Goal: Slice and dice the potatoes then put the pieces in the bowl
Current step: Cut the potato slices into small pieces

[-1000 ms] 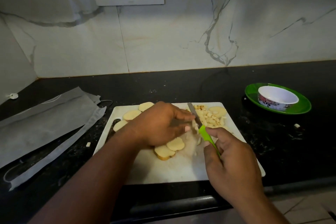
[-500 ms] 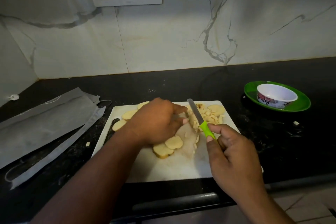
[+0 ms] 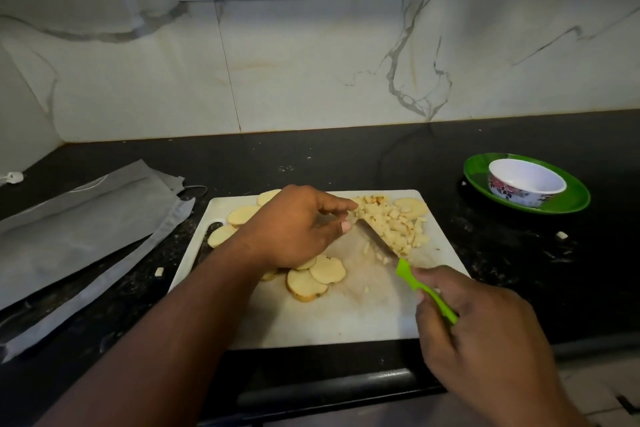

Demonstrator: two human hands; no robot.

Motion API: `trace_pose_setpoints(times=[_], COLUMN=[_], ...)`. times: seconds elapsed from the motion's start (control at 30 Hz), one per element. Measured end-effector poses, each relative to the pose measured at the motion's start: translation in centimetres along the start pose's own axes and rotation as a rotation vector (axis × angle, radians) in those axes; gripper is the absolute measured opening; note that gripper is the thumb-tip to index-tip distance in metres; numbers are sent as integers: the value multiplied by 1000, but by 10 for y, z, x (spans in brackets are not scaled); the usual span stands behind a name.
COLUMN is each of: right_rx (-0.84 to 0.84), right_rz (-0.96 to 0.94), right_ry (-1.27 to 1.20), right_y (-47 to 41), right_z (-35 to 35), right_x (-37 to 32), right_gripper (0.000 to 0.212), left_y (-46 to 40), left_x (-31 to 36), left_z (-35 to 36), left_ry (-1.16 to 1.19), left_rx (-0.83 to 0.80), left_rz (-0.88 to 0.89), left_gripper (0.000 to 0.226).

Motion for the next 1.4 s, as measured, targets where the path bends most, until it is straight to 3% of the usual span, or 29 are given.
trace_pose_setpoints(times=[0.13, 0.23, 0.3, 0.37, 0.43, 0.5, 0.57, 0.67, 0.73, 0.83, 1.07, 1.2, 1.23, 1.33, 1.4], right_rx=[-117, -203, -257, -395, -559, -524, -371, -497, -576, -581, -549, -544, -530, -492, -524], right_rz=[-41, -64, 16, 65, 30, 42, 35, 108, 144, 93, 87, 81, 91, 100, 69], right_ry=[-180, -318, -473, -541, -555, -550, -284, 55, 52, -4, -235, -294, -335, -453, -540], right_y=[-27, -63, -95, -119, -134, -150, -172, -180, -176, -172, -163, -161, -161, -160, -159], right_z=[15, 29, 30, 28, 25, 19, 13, 23, 31, 32, 30, 29, 30, 34, 38], right_x=[-8, 1, 16, 23, 23, 32, 51, 75, 82, 83, 90, 87, 86, 80, 73], right_gripper=[23, 17, 16, 16, 17, 19, 26, 53, 54, 31, 22, 25, 26, 24, 28], left_y=[1, -1, -2, -3, -7, -12, -13, -9, -9, -10, -12, -14, -17, -26, -34], left_x=[1, 2, 1, 1, 0, -1, -4, -14, -20, -21, -8, 4, 8, 17, 18], left_z=[-2, 0, 2, 4, 3, 2, 2, -1, -4, -3, 4, 6, 6, 11, 15], left_ry=[-102, -131, -144, -198, -215, -188, -153, -147, -148, -124, -174, -178, -189, -259, -278], left_rx=[64, 135, 76, 31, 72, 93, 74, 78, 38, -53, 92, 107, 67, -193, -324], left_rz=[176, 216, 181, 175, 159, 128, 110, 145, 149, 116, 152, 119, 107, 60, 17], left_gripper=[68, 50, 48, 53, 42, 28, 29, 40, 41, 36, 46, 34, 39, 106, 135])
Point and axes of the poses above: each hand's wrist, its own y-axis away from the middle knuckle, its own z-axis out of the palm, x = y × z, the point moved 3 cm from there along -y, towards the middle knuckle, and after that the axes turned 11 degrees about -y, right-handed, at the moved point
